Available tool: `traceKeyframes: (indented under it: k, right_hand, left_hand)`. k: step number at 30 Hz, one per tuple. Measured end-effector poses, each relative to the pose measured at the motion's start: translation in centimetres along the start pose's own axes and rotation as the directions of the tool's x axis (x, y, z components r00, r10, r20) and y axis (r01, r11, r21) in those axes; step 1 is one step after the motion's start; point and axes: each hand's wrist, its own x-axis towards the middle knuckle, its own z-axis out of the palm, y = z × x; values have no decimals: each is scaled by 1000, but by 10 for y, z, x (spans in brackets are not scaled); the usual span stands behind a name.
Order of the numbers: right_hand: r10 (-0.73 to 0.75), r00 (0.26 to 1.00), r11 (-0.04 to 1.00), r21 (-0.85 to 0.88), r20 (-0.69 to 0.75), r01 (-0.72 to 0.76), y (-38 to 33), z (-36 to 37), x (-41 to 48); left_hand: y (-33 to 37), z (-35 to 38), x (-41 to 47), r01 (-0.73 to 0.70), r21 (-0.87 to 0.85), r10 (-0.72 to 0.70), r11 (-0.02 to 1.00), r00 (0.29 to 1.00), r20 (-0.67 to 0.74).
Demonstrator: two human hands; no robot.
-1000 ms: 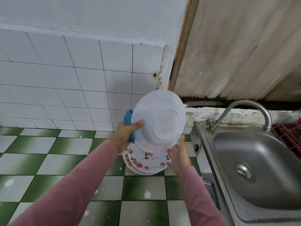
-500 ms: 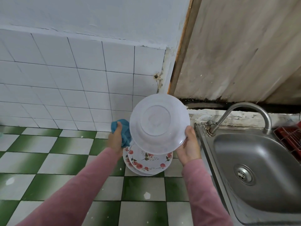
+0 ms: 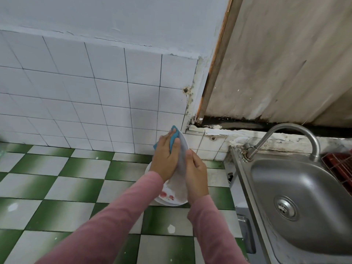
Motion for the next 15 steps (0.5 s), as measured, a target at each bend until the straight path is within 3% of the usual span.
traceKeyframes:
  k: [2, 4, 6, 8, 10, 12, 15]
  right_hand:
    - [34, 999, 998, 47, -17, -34, -3, -1, 5]
    - [59, 998, 993, 107, -27, -56, -10, -3, 12]
    - [87, 996, 983, 166, -22, -83, -12, -8, 15]
    - [126, 992, 977, 177, -20, -121, -7, -11, 12]
    - [144, 989, 976, 169, -22, -139, 2, -10, 9]
    - [149, 989, 975, 172, -24, -143, 3, -6, 7]
    - [125, 992, 953, 279, -17, -115, -5, -8, 11]
  left_hand:
    - [5, 6, -12, -109, 123, 103, 986, 993, 56]
    - [1, 14, -29, -314, 309, 285, 898, 949, 135]
    - [-5, 11, -31, -403, 341, 363, 849, 915, 177]
    - [-7, 4, -16, -320, 237, 293, 917, 945, 144]
    - [-5, -5, 2, -106, 69, 103, 992, 993, 49]
    - [0, -8, 3, -76, 96, 74, 992, 997, 29]
    - [2, -5, -20, -427, 367, 375, 826, 904, 207]
